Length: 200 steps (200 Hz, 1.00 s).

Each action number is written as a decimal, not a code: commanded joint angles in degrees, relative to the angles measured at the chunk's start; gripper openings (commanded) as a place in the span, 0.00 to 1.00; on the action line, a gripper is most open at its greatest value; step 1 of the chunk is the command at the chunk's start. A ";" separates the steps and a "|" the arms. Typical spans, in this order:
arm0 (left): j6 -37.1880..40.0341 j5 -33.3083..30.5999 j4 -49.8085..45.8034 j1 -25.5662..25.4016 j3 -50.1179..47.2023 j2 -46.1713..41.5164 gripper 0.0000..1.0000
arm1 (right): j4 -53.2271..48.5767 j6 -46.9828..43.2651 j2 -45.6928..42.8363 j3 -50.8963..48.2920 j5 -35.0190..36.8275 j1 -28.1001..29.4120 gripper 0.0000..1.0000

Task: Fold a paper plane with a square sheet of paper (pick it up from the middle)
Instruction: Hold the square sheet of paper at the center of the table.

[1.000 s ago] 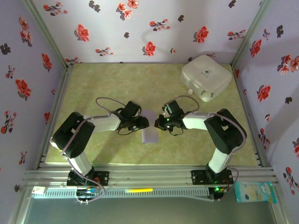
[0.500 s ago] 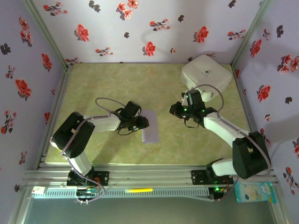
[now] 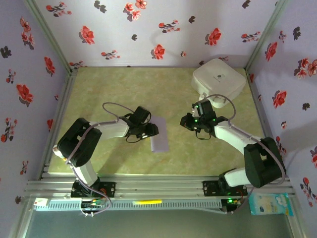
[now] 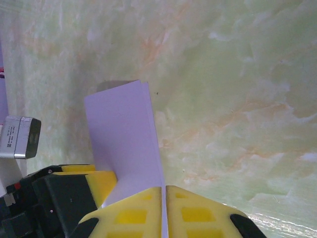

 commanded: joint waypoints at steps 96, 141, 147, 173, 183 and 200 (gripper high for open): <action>6.10 -4.87 -9.21 -1.36 5.03 5.22 0.47 | 2.30 1.52 1.29 -1.30 -1.20 -0.31 0.12; 6.36 -5.13 -9.76 -1.35 5.70 5.90 0.47 | 3.21 1.91 1.56 -1.62 -1.74 -0.22 0.13; 6.43 -5.16 -9.85 -1.35 5.80 5.99 0.47 | 3.30 2.00 1.61 -1.63 -1.72 -0.17 0.13; 6.66 -5.12 -10.22 -1.37 6.09 6.42 0.48 | 3.62 2.07 2.23 -1.64 -1.98 -0.21 0.13; 6.70 -5.13 -10.29 -1.35 6.15 6.50 0.47 | 3.87 2.16 2.47 -1.65 -2.19 -0.22 0.13; 6.45 -5.06 -10.60 -1.37 6.20 6.63 0.47 | 4.01 2.25 2.61 -1.65 -2.43 -0.22 0.14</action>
